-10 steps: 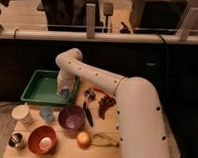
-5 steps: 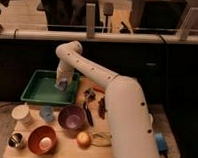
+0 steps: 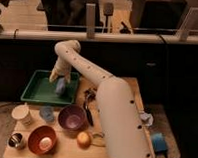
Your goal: Place sponge in tray
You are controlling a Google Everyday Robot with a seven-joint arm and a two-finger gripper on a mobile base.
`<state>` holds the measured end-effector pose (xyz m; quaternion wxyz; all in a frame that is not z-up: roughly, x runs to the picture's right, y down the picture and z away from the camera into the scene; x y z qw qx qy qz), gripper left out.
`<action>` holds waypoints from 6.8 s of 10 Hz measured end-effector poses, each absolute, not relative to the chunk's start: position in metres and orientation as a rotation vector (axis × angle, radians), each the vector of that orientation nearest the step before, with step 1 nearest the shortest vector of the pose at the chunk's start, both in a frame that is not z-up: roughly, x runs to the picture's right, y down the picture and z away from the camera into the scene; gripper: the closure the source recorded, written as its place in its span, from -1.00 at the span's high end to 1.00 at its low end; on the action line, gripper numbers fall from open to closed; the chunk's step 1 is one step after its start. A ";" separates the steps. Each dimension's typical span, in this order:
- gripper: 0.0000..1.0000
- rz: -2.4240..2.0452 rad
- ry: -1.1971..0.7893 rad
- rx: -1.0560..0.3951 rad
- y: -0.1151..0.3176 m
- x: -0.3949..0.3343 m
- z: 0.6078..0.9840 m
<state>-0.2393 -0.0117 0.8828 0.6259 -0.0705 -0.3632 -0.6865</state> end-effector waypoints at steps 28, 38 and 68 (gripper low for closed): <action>0.60 -1.586 -0.757 -0.287 -0.007 -0.233 0.877; 0.60 -1.586 -0.757 -0.287 -0.007 -0.233 0.877; 0.60 -1.587 -0.757 -0.287 -0.006 -0.233 0.877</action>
